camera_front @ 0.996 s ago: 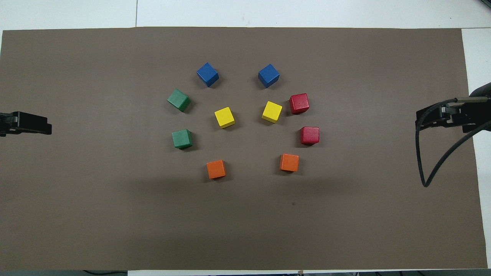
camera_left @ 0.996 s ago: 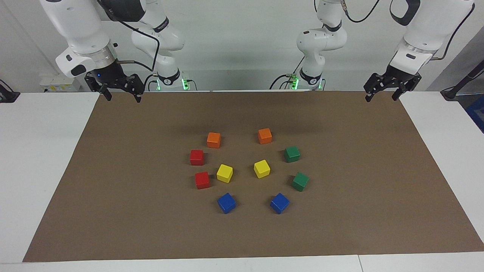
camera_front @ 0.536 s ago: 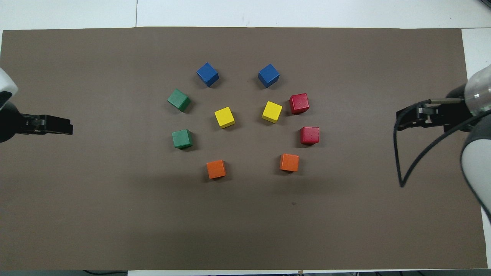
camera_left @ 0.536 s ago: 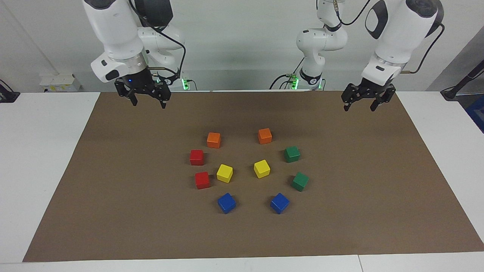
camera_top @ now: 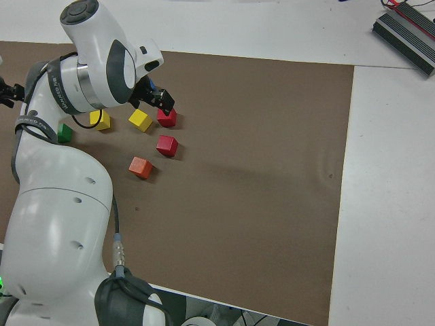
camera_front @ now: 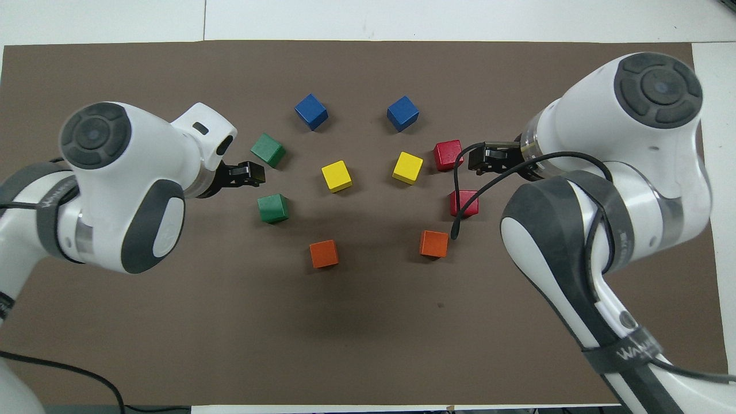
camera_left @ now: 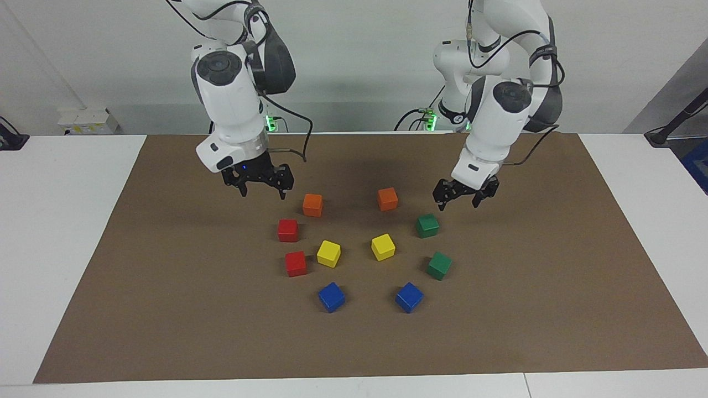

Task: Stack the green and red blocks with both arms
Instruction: 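Grasp a green block with the left gripper while the right gripper grasps red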

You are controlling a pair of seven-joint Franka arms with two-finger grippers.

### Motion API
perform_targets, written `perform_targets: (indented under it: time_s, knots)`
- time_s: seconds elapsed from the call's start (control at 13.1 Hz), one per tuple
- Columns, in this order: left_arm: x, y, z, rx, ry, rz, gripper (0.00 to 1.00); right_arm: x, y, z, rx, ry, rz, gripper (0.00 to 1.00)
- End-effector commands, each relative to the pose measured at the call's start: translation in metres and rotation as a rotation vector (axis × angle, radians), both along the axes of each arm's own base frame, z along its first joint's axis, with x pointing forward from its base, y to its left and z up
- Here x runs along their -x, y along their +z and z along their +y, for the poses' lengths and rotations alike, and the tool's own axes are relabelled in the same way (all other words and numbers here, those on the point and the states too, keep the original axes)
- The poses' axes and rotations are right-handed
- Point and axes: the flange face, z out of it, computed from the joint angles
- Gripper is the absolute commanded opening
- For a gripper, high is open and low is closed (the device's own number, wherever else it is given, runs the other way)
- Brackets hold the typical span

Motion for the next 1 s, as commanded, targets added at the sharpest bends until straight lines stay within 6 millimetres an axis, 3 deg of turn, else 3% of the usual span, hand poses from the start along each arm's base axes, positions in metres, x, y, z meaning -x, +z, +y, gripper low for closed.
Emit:
perform_targets:
  time_s: [0.0,0.23,0.54,0.92]
  knots:
    - [0.003,-0.027,-0.01,0.014,0.063,-0.005,1.0,0.0,-0.034,0.006,-0.019,-0.002,-0.019,0.99]
    - [0.008,-0.054,-0.019,0.013,0.08,0.005,1.0,0.008,-0.07,0.008,-0.015,0.028,-0.041,0.99]
    - [0.021,-0.092,-0.038,0.029,0.163,-0.006,1.0,0.018,-0.095,0.003,-0.013,0.061,-0.049,0.98]
    - [0.026,-0.109,-0.046,0.017,0.131,0.01,1.0,0.033,-0.127,0.0,-0.013,0.051,-0.049,0.98]
